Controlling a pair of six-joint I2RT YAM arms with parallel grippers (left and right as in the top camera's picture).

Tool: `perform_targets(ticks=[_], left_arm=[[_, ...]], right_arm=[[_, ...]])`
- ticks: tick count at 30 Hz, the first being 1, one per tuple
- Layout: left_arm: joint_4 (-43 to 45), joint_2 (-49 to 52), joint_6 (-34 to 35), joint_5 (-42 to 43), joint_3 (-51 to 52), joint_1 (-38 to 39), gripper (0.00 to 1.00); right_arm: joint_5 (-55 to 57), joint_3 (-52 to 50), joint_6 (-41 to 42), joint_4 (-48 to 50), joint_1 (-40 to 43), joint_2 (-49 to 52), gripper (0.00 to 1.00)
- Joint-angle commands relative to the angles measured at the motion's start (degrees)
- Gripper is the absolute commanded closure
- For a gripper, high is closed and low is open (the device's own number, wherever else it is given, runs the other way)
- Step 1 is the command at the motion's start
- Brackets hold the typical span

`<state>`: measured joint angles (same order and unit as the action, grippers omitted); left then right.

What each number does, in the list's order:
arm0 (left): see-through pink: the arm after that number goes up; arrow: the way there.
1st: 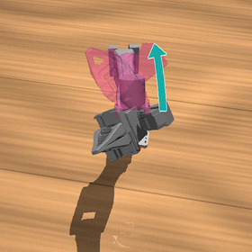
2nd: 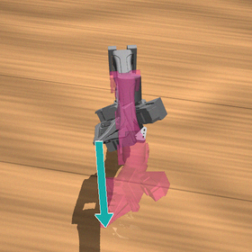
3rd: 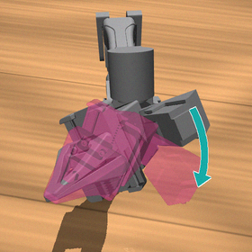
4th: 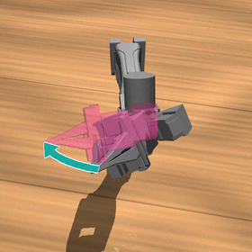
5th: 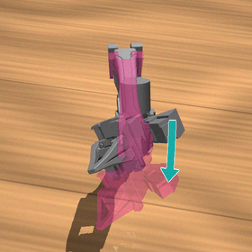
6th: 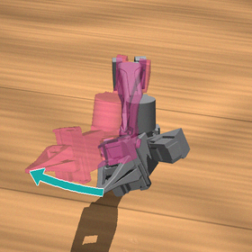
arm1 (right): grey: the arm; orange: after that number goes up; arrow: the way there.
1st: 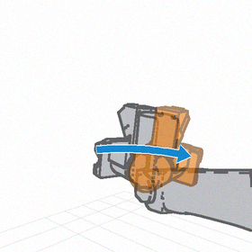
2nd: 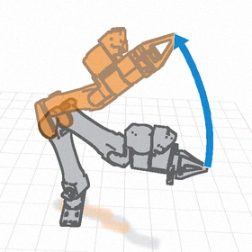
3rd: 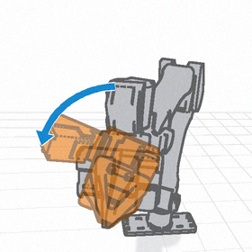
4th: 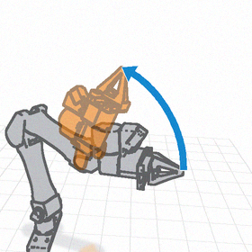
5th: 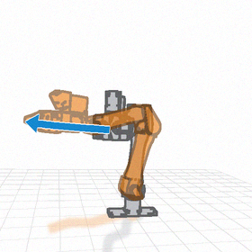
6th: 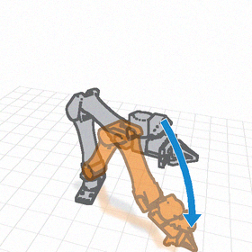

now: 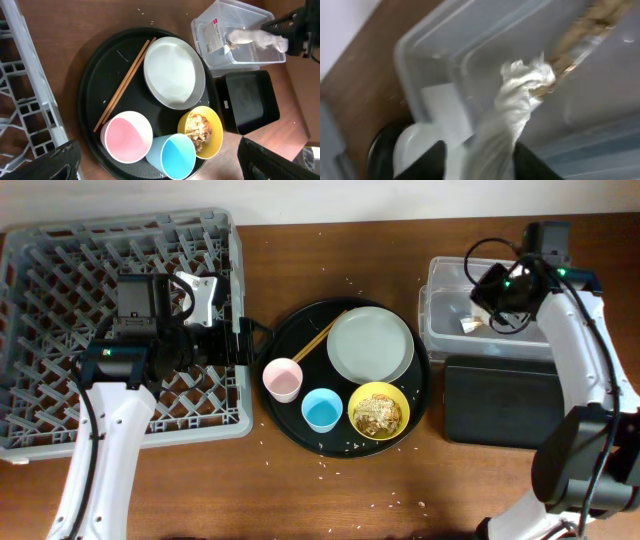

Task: Sort waste into correct bins and load items into the dishwasher rack
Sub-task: 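Grasp the tissue and wrapper from the plate with the right gripper, drop into clear bin, then grasp the yellow bowl with the right gripper and lift it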

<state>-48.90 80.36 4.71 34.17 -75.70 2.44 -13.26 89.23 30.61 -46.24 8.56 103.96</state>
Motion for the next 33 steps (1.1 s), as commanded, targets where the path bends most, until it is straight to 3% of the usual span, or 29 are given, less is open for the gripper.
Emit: perform_targets(ticks=[1,3,4,7,11,13,16,18,20,22,24,26,30,33], left_arm=[[-0.02,-0.22,-0.50,0.96,-1.07,-0.09,0.00],[-0.04,-0.22,-0.50,0.96,-1.07,-0.09,0.00],[-0.04,-0.22,-0.50,0.98,-1.07,-0.09,0.00],[-0.02,-0.22,-0.50,0.96,-1.07,-0.09,0.00],[-0.04,-0.22,-0.50,0.96,-1.07,-0.09,0.00],[-0.04,-0.22,-0.48,0.98,-1.07,-0.09,0.00],[-0.04,-0.22,-0.50,0.96,-1.07,-0.09,0.00],[-0.02,-0.22,-0.50,0.98,-1.07,-0.09,0.00],[-0.04,-0.22,-0.48,0.96,-1.07,-0.09,0.00],[-0.04,-0.22,-0.48,0.98,-1.07,-0.09,0.00],[-0.04,-0.22,-0.48,0.96,-1.07,-0.09,0.00],[-0.04,-0.22,-0.48,0.96,-1.07,-0.09,0.00],[-0.04,-0.22,-0.48,0.98,-1.07,-0.09,0.00],[-0.04,-0.22,-0.48,0.98,-1.07,-0.09,0.00]], right_arm=[[-11.69,0.76,-9.51,-4.76,-2.47,-8.26,0.45],[-7.06,0.57,-13.14,-15.45,-10.36,-9.73,0.41],[-2.56,0.20,-13.00,-15.54,-13.09,-9.73,0.40],[-3.17,0.20,-11.74,-12.28,-13.46,-9.75,0.40],[-4.96,-1.36,-14.75,-21.68,-21.18,-9.68,0.52],[-0.74,-8.28,-6.67,-20.44,-30.69,-9.60,0.57],[1.16,-22.18,9.20,-6.45,-38.36,-8.96,0.59],[1.51,-25.94,15.32,0.15,-39.30,-7.04,0.58],[1.49,-26.32,16.06,4.17,-39.30,-4.00,0.53],[1.84,-26.32,16.41,4.20,-39.23,-1.88,0.55],[3.91,-26.29,16.37,1.29,-38.47,-2.03,0.68],[6.45,-26.29,16.17,-0.50,-35.08,-2.03,0.96],[4.66,-25.77,13.73,-0.33,-34.03,-2.03,0.96],[5.09,-18.32,7.93,-6.80,-34.03,-4.63,0.96]])
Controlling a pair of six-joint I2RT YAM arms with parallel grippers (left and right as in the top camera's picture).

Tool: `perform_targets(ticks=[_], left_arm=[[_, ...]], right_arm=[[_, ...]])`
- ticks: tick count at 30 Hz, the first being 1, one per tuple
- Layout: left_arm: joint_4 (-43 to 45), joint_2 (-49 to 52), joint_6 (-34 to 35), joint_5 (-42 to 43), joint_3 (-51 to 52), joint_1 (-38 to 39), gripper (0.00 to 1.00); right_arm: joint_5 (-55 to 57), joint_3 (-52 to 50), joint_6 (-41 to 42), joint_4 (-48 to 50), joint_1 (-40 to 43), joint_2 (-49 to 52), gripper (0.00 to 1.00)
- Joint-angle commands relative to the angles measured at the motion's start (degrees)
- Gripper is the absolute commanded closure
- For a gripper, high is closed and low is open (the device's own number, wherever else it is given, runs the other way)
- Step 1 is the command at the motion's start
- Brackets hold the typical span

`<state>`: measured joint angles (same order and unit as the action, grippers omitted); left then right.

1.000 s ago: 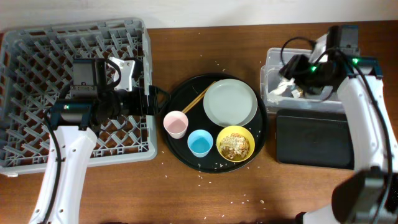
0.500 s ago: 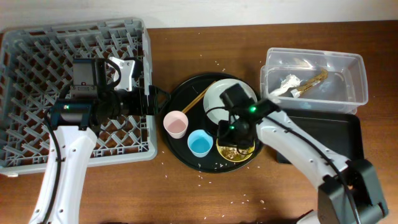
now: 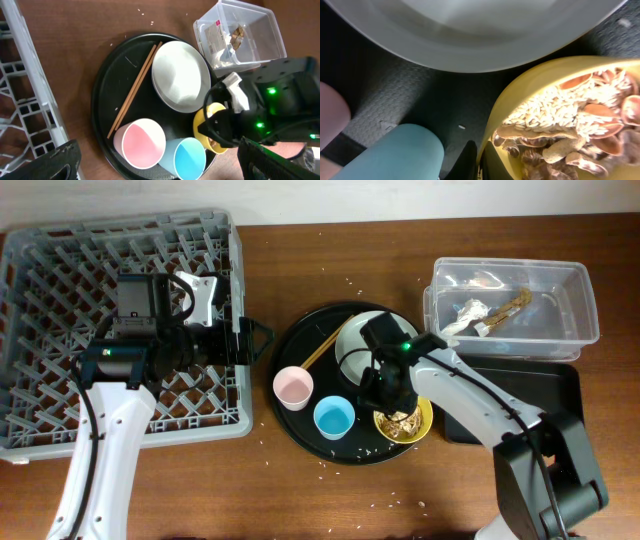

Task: Sort waste into correct bins and load items into the dishwasher rack
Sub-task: 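Grasp the yellow bowl with the right gripper and lift it, then tip the yellow bowl over the black tray to dump food scraps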

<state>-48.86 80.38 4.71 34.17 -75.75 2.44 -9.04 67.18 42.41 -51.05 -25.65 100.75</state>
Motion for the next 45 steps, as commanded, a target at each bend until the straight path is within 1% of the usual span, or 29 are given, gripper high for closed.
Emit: perform_targets(ticks=[1,5,6,8,9,10,12,13,16,19,25,26,27,28,29,30,31,32,33,34,35,36,37,38,39,40,41,43,45], left_arm=[[-0.09,-0.24,-0.50,0.98,-1.03,-0.09,0.00],[-0.09,-0.24,-0.50,0.96,-1.03,-0.09,0.00],[-0.07,-0.24,-0.48,0.98,-1.03,-0.09,0.00],[-0.09,-0.24,-0.50,0.98,-1.03,-0.09,0.00],[-0.09,-0.24,-0.50,0.98,-1.03,-0.09,0.00],[-0.07,-0.24,-0.48,0.96,-1.03,-0.09,0.00],[-0.07,-0.24,-0.50,0.96,-1.03,-0.09,0.00],[-0.09,-0.24,-0.50,0.98,-1.03,-0.09,0.00],[-0.09,-0.24,-0.50,0.98,-1.03,-0.09,0.00],[-0.09,-0.24,-0.50,0.98,-1.03,-0.09,0.00],[-0.07,-0.24,-0.50,0.96,-1.03,-0.09,0.00],[-0.09,-0.24,-0.50,0.98,-1.03,-0.09,0.00],[-0.09,-0.24,-0.50,0.98,-1.03,-0.09,0.00],[-0.09,-0.24,-0.50,0.98,-1.03,-0.09,0.00],[-0.09,-0.24,-0.48,0.98,-1.03,-0.09,0.00],[-0.09,-0.24,-0.50,0.98,-1.03,-0.09,0.00],[-0.09,-0.24,-0.50,0.96,-1.03,-0.09,0.00],[-0.09,-0.24,-0.50,0.96,-1.03,-0.09,0.00],[-0.09,-0.24,-0.50,0.98,-1.03,-0.09,0.00],[-0.09,-0.24,-0.48,0.96,-1.03,-0.09,0.00],[-0.09,-0.24,-0.48,0.98,-1.03,-0.09,0.00],[-0.09,-0.24,-0.48,0.98,-1.03,-0.09,0.00],[-0.09,-0.24,-0.50,0.96,-1.03,-0.09,0.00],[-0.07,-0.24,-0.50,0.96,-1.03,-0.09,0.00],[-0.09,-0.24,-0.50,0.96,-1.03,-0.09,0.00],[-0.09,-0.24,-0.50,0.96,-1.03,-0.09,0.00],[-0.09,-0.24,-0.50,0.98,-1.03,-0.09,0.00],[-0.09,-0.24,-0.48,0.98,-1.03,-0.09,0.00],[-0.09,-0.24,-0.48,0.98,-1.03,-0.09,0.00]], right_arm=[[0.94,6.47,-6.16,-4.31,0.17,-2.56,0.96],[0.20,18.10,-11.52,-15.78,2.75,-4.11,0.96],[-7.78,19.89,-18.67,-17.75,7.43,-6.21,0.96],[-15.76,19.89,-26.12,-20.79,17.16,-7.93,0.96],[-19.43,18.75,-31.47,-21.88,23.80,-7.91,0.96],[-21.18,17.33,-33.70,-21.92,27.93,-7.91,0.96],[-34.05,10.86,-43.58,-19.69,39.12,-7.80,0.96],[-42.58,5.29,-48.19,-16.06,44.76,-7.80,0.96],[-63.06,-9.22,-55.93,-3.50,60.22,-7.78,0.96],[-72.48,-10.40,-63.93,-7.26,67.04,-7.80,0.96],[-74.60,-10.38,-65.90,-6.25,66.55,-7.80,0.96],[-79.36,-10.38,-65.61,-7.74,66.42,-7.82,0.96],[-75.10,-10.36,-63.49,-2.58,66.58,-7.50,0.96],[-75.76,-10.38,-58.16,-3.32,66.18,-7.39,0.96],[-74.88,-10.38,-61.33,-3.17,65.48,-7.67,0.96],[-72.00,-10.38,-53.59,-0.31,65.42,-7.48,0.96],[-79.91,-10.36,-58.58,-3.19,64.85,-8.04,0.96],[-74.75,-10.08,-58.47,-2.01,64.28,-8.68,0.96],[-73.75,-10.12,-55.23,-3.52,64.06,-8.72,0.96],[-70.05,-10.10,-57.81,-3.98,63.56,-9.18,0.96],[-63.41,-10.01,-49.40,-5.53,63.47,-9.01,0.96],[-68.26,-9.94,-61.46,-9.20,62.66,-9.49,0.96],[-62.14,-9.90,-49.57,-5.22,62.66,-9.18,0.96],[-67.47,-9.51,-52.68,-8.35,61.66,-9.75,0.96],[-59.39,-6.45,-57.40,-15.13,57.48,-12.22,0.96],[-48.22,-1.86,-56.41,-19.39,48.52,-15.82,0.96],[-42.27,-0.50,-53.86,-20.15,43.95,-16.90,0.96],[-21.79,-0.26,-41.42,-18.73,24.28,-17.57,0.96],[-12.98,-1.38,-31.45,-13.57,7.78,-14.86,0.96]])
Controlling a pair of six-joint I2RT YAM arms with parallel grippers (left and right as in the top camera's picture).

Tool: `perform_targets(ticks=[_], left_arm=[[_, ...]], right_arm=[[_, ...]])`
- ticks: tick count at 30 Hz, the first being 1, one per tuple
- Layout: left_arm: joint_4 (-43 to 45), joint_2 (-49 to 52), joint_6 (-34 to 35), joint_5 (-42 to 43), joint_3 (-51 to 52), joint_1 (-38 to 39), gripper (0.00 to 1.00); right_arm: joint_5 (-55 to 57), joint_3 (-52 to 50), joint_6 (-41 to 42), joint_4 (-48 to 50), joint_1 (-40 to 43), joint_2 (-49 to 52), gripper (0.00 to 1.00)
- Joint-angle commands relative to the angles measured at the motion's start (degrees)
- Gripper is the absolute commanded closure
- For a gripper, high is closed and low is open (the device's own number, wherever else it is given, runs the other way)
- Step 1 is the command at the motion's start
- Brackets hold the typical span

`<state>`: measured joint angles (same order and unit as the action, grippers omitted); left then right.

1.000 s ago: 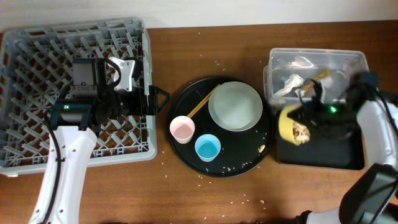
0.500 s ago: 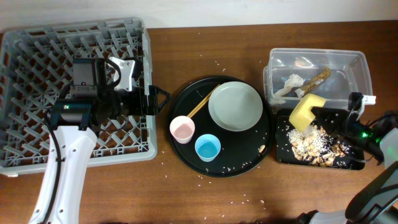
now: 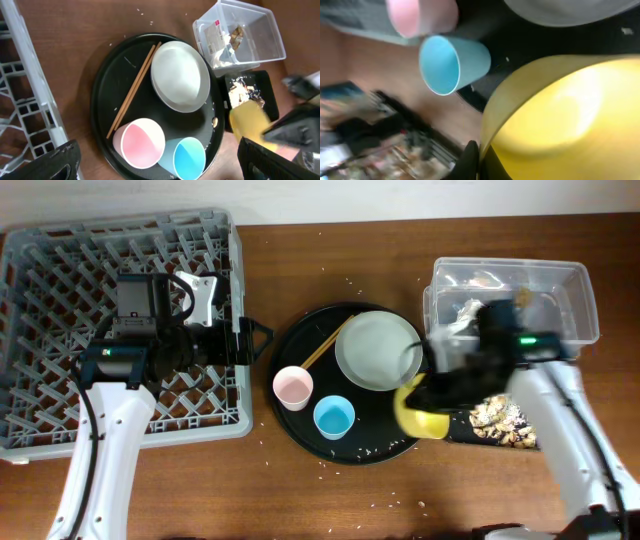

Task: Sort waste into correct bins and load items into the dishwasher rack
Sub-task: 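Tip the yellow bowl over the black tray to dump food scraps, then set the yellow bowl back on the round tray with the right gripper, then grasp the blue cup with the left gripper and place it in the rack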

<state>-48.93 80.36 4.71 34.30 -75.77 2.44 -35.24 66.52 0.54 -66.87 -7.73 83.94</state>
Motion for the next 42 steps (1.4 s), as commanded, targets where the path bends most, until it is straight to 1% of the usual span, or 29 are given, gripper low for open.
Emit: perform_targets(ticks=[1,2,4,6,7,9,11,13,15,16,18,19,20,22,25,26,27,28,30,31,32,33,34,35,37,38,39,41,42], left_arm=[[-0.02,-0.22,-0.48,0.85,-1.01,-0.09,0.00],[0.00,-0.22,-0.48,0.85,-1.01,-0.09,0.00],[-0.02,-0.22,-0.50,0.85,-1.01,-0.09,0.00],[-0.02,-0.22,-0.50,0.85,-1.01,-0.09,0.00],[-0.02,-0.22,-0.50,0.83,-1.01,-0.09,0.00],[-0.02,-0.22,-0.48,0.83,-1.01,-0.09,0.00],[0.00,-0.22,-0.48,0.87,-1.01,-0.09,0.00],[0.00,-0.22,-0.48,0.85,-1.01,-0.09,0.00],[0.00,-0.22,-0.48,0.85,-1.01,-0.09,0.00],[0.00,-0.22,-0.48,0.85,-1.01,-0.09,0.00],[0.00,-0.22,-0.48,0.85,-1.01,-0.09,0.00],[-0.02,-0.22,-0.48,0.85,-1.01,-0.09,0.00],[-0.02,-0.22,-0.48,0.85,-1.01,-0.09,0.00],[-0.02,-0.22,-0.48,0.85,-1.01,-0.09,0.00],[-0.02,-0.22,-0.48,0.85,-1.01,-0.09,0.00],[-0.04,-0.22,-0.48,0.85,-1.01,-0.09,0.00],[-0.17,-0.22,-0.48,0.96,-1.01,-0.09,0.00],[-0.07,-0.22,-0.48,2.71,-1.01,-0.09,0.00],[5.03,-0.22,0.52,19.87,-1.01,-0.11,0.00],[10.45,-0.22,4.70,28.65,-1.01,-0.15,0.00],[16.04,-0.22,9.33,35.98,-1.01,-0.13,0.00],[18.32,-0.22,11.30,39.34,-1.01,-0.04,0.00],[22.05,-0.22,14.21,46.23,-1.01,0.59,0.01],[24.98,-0.22,15.45,53.07,-1.01,2.10,0.01],[25.07,-0.24,15.45,55.89,-1.01,5.35,0.02],[25.07,-0.24,15.47,55.87,-1.01,6.78,0.06],[24.87,-0.24,15.47,55.89,-1.01,9.33,0.25],[24.87,-0.24,15.47,55.89,-1.01,12.13,0.41],[24.90,-0.24,15.47,55.87,-1.01,12.13,0.43]], right_arm=[[17.18,-1.55,15.85,4.42,-16.00,3.69,0.96],[18.10,-2.58,18.73,6.99,-20.17,5.86,0.96],[17.97,-3.28,19.74,11.41,-22.77,9.35,0.95],[18.18,-3.23,19.41,14.86,-22.16,10.67,0.61],[18.12,-1.70,18.16,16.35,-21.05,10.14,0.53],[17.18,5.75,14.19,12.74,-19.98,8.76,0.51],[13.64,16.06,9.46,4.68,-20.06,8.68,0.45],[11.74,15.63,9.33,4.44,-21.20,9.07,0.42],[11.91,11.61,9.42,5.68,-23.37,11.28,0.38],[11.91,9.27,10.64,7.37,-23.54,13.14,0.38],[11.80,6.40,12.22,9.60,-23.93,16.26,0.45],[11.72,6.05,12.37,10.03,-24.41,17.27,0.54],[11.72,6.12,12.39,10.49,-24.57,17.46,0.76],[11.69,6.27,12.39,10.54,-24.09,17.38,0.96],[11.69,11.80,11.58,4.96,-20.26,15.21,0.96],[10.93,15.28,8.76,0.46,-18.29,13.44,0.96],[6.60,20.11,3.61,-4.31,-15.91,11.23,0.96],[3.80,23.17,1.18,-6.21,-14.16,9.77,0.96],[-4.42,30.25,-1.55,-6.60,-7.80,7.06,0.96],[-21.92,32.54,-12.68,-6.40,-4.07,6.88,0.96],[-30.53,32.57,-17.66,-6.19,-2.75,6.88,0.96],[-33.20,32.54,-18.60,-5.95,-2.21,7.04,0.96],[-34.53,32.54,-18.62,-5.27,-2.08,7.52,0.96],[-38.66,32.54,-22.18,-5.27,-2.56,7.72,0.96],[-42.60,32.54,-24.96,-4.07,-2.89,7.72,0.96],[-42.62,32.54,-24.96,-3.41,-2.86,7.72,0.96],[-42.64,32.54,-24.90,-1.79,-2.86,7.72,0.96],[-42.56,32.54,-24.02,-0.15,-2.69,7.72,0.96],[-42.56,32.54,-24.04,-0.13,-2.69,7.72,0.96]])
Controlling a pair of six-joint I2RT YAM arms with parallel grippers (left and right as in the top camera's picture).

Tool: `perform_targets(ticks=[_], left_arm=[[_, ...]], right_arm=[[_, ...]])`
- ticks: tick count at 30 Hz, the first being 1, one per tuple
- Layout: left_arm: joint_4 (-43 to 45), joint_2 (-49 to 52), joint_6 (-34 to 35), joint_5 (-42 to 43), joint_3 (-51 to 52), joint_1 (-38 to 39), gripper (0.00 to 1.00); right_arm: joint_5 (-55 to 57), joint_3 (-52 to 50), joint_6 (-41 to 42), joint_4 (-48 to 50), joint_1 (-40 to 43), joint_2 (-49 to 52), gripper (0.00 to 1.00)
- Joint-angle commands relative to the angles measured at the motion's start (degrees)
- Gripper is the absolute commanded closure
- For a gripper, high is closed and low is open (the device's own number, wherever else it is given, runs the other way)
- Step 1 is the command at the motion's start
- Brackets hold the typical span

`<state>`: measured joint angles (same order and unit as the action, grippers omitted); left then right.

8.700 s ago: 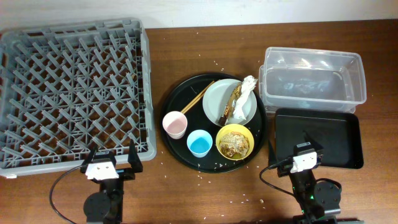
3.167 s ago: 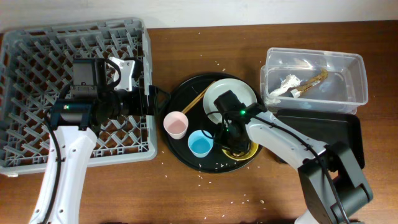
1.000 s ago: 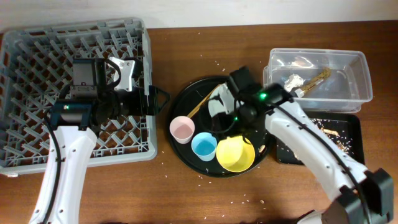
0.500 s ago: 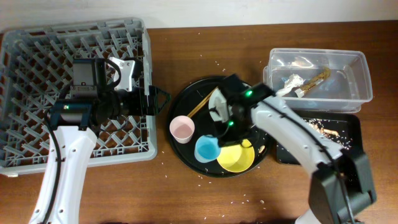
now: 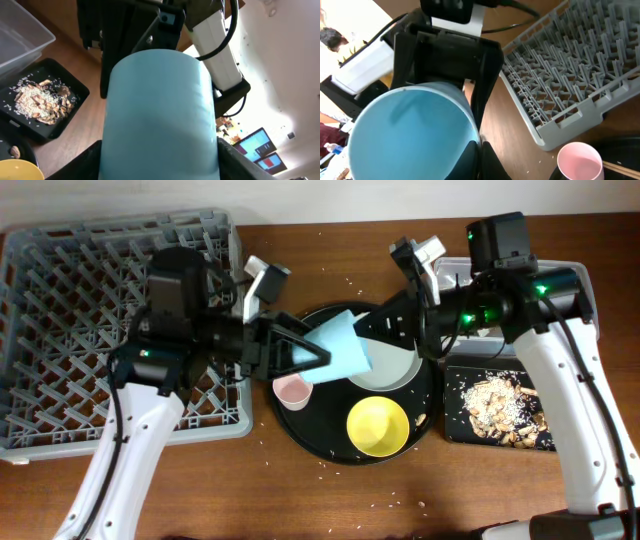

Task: Sort waste into correct bins and load items into the dishwasher rack
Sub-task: 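Grasp the blue cup with the left gripper and place it in the rack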

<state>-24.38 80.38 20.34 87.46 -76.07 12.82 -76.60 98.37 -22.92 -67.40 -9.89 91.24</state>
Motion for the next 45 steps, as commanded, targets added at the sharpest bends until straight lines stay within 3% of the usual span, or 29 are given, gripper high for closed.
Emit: perform_targets(ticks=[1,3,4,5,6,7,8,10,12,14,18,21,23,28,31,37,39,40,45], left_arm=[[0.35,-0.26,-0.15,2.71,-0.70,1.66,0.45],[0.37,-0.26,-0.15,2.71,-0.70,1.66,0.49],[0.37,-0.26,-0.20,2.60,-0.70,1.64,0.48],[0.37,-0.26,-0.20,2.58,-0.70,1.64,0.48],[0.39,-0.26,-0.22,2.56,-0.70,1.64,0.48],[0.37,-0.26,-0.68,1.99,-0.70,1.64,0.48],[0.35,-0.24,-0.68,-1.62,-0.70,1.64,0.48],[-1.68,-0.26,-0.63,-15.82,-0.70,1.64,0.48],[-15.47,-0.31,-0.17,-41.90,-0.96,-1.51,0.49],[-28.33,-0.31,-0.17,-58.80,-3.19,-7.72,0.50],[-45.16,1.31,2.56,-84.46,-3.52,-30.05,0.49],[-44.63,5.64,3.06,-85.13,-3.48,-41.86,0.49],[-41.66,10.40,3.23,-80.50,-3.48,-46.36,0.50],[-37.11,15.02,3.19,-75.12,-3.50,-46.38,0.50],[-38.58,13.84,3.21,-63.60,-5.84,-46.31,0.52],[-39.01,9.60,3.21,-66.90,-6.27,-45.83,0.52],[-34.29,9.75,3.21,-68.43,-6.27,-45.42,0.51],[-34.12,10.21,3.23,-72.22,-6.21,-44.15,0.51],[-33.59,15.54,5.51,-73.31,-4.33,-37.64,0.51]], right_arm=[[-1.20,0.70,-0.59,0.39,-0.52,0.42,0.96],[-1.18,0.70,-0.57,0.39,-0.52,0.42,0.95],[-1.05,0.70,-0.55,0.39,-0.48,0.39,0.89],[-0.87,0.72,0.35,0.68,0.09,0.39,0.73],[-0.76,0.94,4.20,2.67,2.27,0.39,0.44],[-0.76,1.09,13.29,7.61,8.13,0.17,0.35],[-0.79,1.09,17.84,8.48,11.69,0.07,0.34],[5.33,1.09,20.28,2.78,14.71,-0.15,0.33],[23.32,1.07,20.46,-6.84,11.93,-0.20,0.33],[32.72,1.07,20.48,-10.05,6.27,-0.17,0.32],[46.05,1.07,23.89,-9.35,-7.58,-0.09,0.27],[46.34,1.07,24.59,-9.18,-9.64,-0.07,0.26],[46.47,1.07,25.14,-9.16,-9.66,-0.07,0.26],[46.49,1.07,25.14,-9.77,-9.64,-0.07,0.25],[46.58,1.07,25.11,-9.79,-9.64,-0.07,0.25],[47.78,1.07,25.14,-9.81,-9.66,-0.02,0.21],[47.78,1.07,25.14,-9.79,-9.64,-0.02,0.21],[47.78,1.07,25.14,-9.79,-9.66,-0.02,0.21],[47.76,1.07,25.14,-10.29,-9.66,-0.02,0.21]])
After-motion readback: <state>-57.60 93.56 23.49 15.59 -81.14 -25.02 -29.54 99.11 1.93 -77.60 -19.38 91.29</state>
